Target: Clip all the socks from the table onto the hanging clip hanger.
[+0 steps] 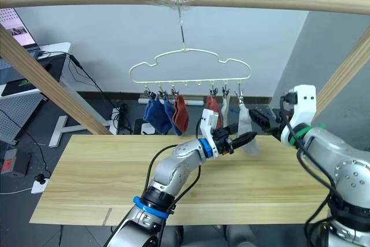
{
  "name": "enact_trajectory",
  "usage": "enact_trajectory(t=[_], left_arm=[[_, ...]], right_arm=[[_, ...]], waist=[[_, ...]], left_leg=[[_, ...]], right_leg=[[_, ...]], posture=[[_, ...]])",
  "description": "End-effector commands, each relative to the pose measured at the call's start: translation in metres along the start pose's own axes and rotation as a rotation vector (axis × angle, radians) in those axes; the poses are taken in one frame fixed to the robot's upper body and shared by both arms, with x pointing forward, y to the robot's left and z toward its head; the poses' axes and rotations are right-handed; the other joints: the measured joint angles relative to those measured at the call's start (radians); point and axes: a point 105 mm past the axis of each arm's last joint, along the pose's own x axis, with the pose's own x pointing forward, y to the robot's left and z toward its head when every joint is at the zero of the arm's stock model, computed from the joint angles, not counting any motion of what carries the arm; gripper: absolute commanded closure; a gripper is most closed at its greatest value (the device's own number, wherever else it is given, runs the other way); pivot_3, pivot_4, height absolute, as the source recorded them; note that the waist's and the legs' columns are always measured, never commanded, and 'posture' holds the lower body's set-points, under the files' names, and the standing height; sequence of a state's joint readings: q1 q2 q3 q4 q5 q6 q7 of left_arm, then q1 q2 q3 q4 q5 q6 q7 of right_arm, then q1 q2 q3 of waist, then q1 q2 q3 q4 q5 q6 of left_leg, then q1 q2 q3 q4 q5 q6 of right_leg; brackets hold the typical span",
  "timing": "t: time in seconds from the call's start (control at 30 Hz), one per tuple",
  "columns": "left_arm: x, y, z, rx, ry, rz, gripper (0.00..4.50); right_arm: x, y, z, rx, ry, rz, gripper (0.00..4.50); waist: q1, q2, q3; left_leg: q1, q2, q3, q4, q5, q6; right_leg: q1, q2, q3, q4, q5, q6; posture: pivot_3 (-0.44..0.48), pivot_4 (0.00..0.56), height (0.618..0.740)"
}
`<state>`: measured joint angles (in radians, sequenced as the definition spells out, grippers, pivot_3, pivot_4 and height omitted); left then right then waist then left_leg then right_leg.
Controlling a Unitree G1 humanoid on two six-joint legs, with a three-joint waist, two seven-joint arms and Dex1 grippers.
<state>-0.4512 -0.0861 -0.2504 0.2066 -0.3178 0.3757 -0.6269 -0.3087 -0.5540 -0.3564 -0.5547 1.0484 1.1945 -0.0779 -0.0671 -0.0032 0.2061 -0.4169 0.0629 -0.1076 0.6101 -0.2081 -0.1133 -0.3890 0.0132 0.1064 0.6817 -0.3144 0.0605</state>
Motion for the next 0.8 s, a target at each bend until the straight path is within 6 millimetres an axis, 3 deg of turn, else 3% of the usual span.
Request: enact_trajectory(t=[0.03, 0.13, 0.27, 0.4, 0.43, 0.57, 0.7, 0.8], left_arm=[[-0.036, 0.026, -0.009, 0.122, 0.036, 0.064, 0.32], [-0.082, 0.050, -0.012, 0.212, 0.092, 0.117, 0.32], [-0.140, 0.074, 0.009, 0.297, 0.115, 0.206, 0.32], [-0.202, 0.082, 0.041, 0.414, 0.146, 0.257, 0.32], [-0.225, 0.088, 0.042, 0.459, 0.211, 0.290, 0.32], [-0.286, 0.107, 0.048, 0.501, 0.372, 0.428, 0.32], [-0.333, 0.124, 0.042, 0.494, 0.472, 0.570, 0.32], [-0.347, 0.128, 0.037, 0.474, 0.473, 0.618, 0.32]], right_arm=[[-0.009, 0.002, -0.005, -0.127, -0.051, 0.037, 0.00], [-0.020, -0.002, -0.027, -0.204, -0.039, 0.110, 0.00], [-0.033, -0.008, -0.044, -0.331, 0.009, 0.185, 0.00], [-0.046, -0.003, -0.044, -0.399, -0.002, 0.285, 0.00], [-0.049, -0.004, -0.041, -0.438, -0.015, 0.287, 0.00], [-0.063, -0.010, -0.036, -0.512, 0.008, 0.318, 0.00], [-0.071, -0.022, -0.043, -0.516, 0.048, 0.298, 0.00], [-0.069, -0.031, -0.048, -0.554, 0.045, 0.253, 0.00]], waist=[[-0.001, 0.000, 0.000], [-0.001, 0.001, -0.003], [0.010, 0.001, -0.003], [0.024, -0.002, -0.007], [0.025, -0.002, -0.008], [0.036, -0.002, -0.013], [0.050, -0.009, -0.029], [0.064, -0.014, -0.045]], left_leg=[[0.000, 0.000, 0.000, 0.000, 0.000, 0.000], [0.000, 0.001, -0.001, -0.001, 0.000, 0.000], [0.000, 0.001, 0.000, -0.001, 0.000, 0.000], [0.001, 0.001, -0.001, 0.001, 0.001, -0.001], [0.002, 0.001, -0.001, 0.001, 0.001, -0.001], [0.002, 0.001, 0.000, 0.001, 0.001, 0.000], [0.002, 0.001, -0.001, 0.000, 0.001, 0.000], [0.002, 0.001, -0.001, 0.000, 0.001, 0.000]], right_leg=[[0.000, 0.000, 0.000, 0.000, 0.000, 0.000], [0.000, 0.001, -0.002, 0.000, 0.000, -0.002], [0.000, -0.001, -0.002, 0.000, 0.001, -0.004], [0.002, -0.001, -0.004, 0.000, 0.000, 0.000], [0.003, -0.001, -0.004, 0.000, 0.000, 0.000], [0.003, -0.002, -0.004, 0.000, 0.000, 0.000], [0.003, -0.002, -0.005, 0.000, 0.000, 0.000], [0.003, -0.002, -0.005, -0.001, 0.001, -0.003]], posture=[[-0.026, 0.144, 0.740], [0.002, 0.141, 0.740], [0.040, 0.133, 0.740], [0.078, 0.122, 0.740], [0.090, 0.121, 0.740], [0.116, 0.101, 0.740], [0.140, 0.078, 0.740], [0.142, 0.061, 0.740]])
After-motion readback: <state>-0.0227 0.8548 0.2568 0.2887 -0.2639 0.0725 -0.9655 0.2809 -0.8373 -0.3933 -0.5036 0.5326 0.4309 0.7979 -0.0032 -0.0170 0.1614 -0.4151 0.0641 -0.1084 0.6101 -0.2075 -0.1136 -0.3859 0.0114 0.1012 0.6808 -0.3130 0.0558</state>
